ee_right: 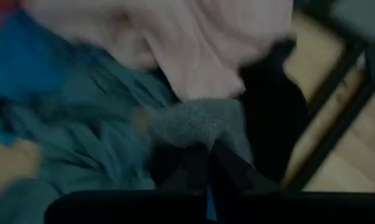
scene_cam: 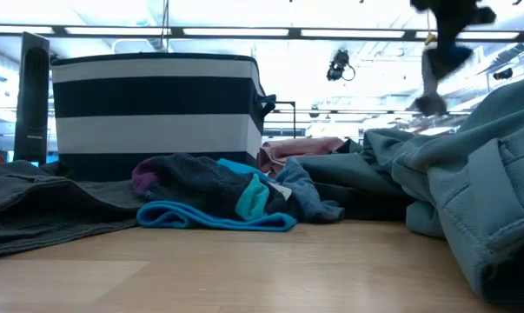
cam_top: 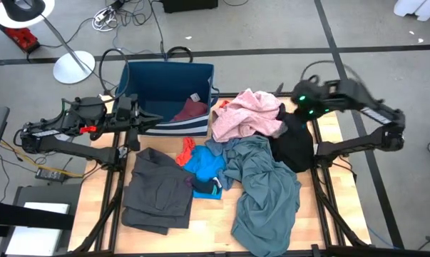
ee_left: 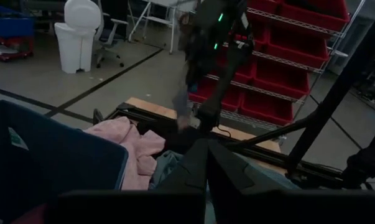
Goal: Sort clothes
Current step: Put the gray sock into the blue laundry bin
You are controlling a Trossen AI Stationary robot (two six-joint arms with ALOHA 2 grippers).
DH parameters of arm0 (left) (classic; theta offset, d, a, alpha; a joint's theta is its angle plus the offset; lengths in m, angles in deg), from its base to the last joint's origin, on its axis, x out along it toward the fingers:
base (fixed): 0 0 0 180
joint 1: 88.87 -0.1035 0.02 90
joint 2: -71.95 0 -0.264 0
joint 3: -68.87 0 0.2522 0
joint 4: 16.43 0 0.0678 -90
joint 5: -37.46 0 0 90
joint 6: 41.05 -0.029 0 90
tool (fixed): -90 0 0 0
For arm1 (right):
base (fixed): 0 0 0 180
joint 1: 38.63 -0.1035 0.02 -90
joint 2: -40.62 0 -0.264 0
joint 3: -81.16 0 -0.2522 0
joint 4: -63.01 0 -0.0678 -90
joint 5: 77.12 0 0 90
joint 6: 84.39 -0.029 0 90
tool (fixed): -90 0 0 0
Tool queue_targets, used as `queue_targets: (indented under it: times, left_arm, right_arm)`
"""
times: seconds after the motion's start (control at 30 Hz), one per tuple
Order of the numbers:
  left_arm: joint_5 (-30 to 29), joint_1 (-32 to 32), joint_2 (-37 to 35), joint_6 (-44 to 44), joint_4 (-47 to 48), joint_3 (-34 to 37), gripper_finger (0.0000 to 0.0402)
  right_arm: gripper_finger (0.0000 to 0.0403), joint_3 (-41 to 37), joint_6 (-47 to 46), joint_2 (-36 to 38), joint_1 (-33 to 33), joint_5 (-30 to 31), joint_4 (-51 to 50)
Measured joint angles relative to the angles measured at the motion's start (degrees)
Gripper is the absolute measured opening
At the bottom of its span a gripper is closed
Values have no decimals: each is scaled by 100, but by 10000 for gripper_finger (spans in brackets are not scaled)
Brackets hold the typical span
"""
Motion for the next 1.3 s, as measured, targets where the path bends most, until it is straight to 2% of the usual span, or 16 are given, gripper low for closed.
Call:
queue_targets:
  times: [0.2, 0.37, 0.63, 1.07, 1.3]
  left_arm:
    - [-105, 0, 0, -85, -3, 0, 14]
    - [-150, 0, 0, -85, -11, 2, 14]
    - [-344, 0, 0, -85, -20, 2, 14]
    - [-409, 0, -2, -211, -5, 2, 14]
    - [-409, 0, -74, -251, 180, 4, 14]
  right_arm:
    - [1, 1334, 74, -164, -4, 227, 128]
    - [0, 2199, 579, -643, -4, 254, 867]
    - [0, 3307, 1520, -1792, 10, -282, 2071]
    - [1, 4199, 2094, -3781, 46, -1540, 4441]
    - [8, 4234, 2089, -4508, 59, -1591, 5482]
